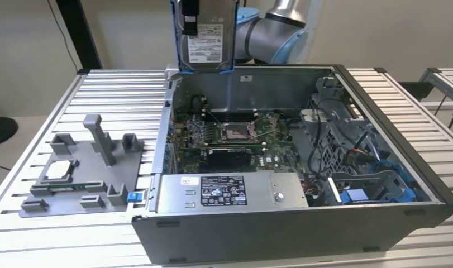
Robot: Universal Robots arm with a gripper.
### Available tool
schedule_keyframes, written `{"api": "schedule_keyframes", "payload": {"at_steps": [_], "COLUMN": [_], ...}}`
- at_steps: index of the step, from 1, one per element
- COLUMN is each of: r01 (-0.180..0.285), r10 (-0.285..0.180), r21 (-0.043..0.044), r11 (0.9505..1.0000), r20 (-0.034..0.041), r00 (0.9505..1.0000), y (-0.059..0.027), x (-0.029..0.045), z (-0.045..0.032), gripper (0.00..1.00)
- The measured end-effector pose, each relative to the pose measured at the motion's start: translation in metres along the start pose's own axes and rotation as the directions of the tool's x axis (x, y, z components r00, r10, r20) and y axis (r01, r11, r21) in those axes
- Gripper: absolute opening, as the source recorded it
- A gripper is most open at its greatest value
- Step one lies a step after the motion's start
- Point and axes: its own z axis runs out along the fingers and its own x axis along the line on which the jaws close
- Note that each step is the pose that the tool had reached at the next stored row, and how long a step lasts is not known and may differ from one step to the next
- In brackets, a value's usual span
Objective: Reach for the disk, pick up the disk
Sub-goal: 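Pick up the disk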
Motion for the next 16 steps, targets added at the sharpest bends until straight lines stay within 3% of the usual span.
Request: {"api": "schedule_keyframes", "payload": {"at_steps": [16], "r01": [0.0], "r10": [0.0], "r21": [-0.002], "r11": [1.0], "r20": [0.0], "r00": [1.0], "y": [-0.0502], "x": [0.0001], "z": [-0.0019], "gripper": [0.0]}}
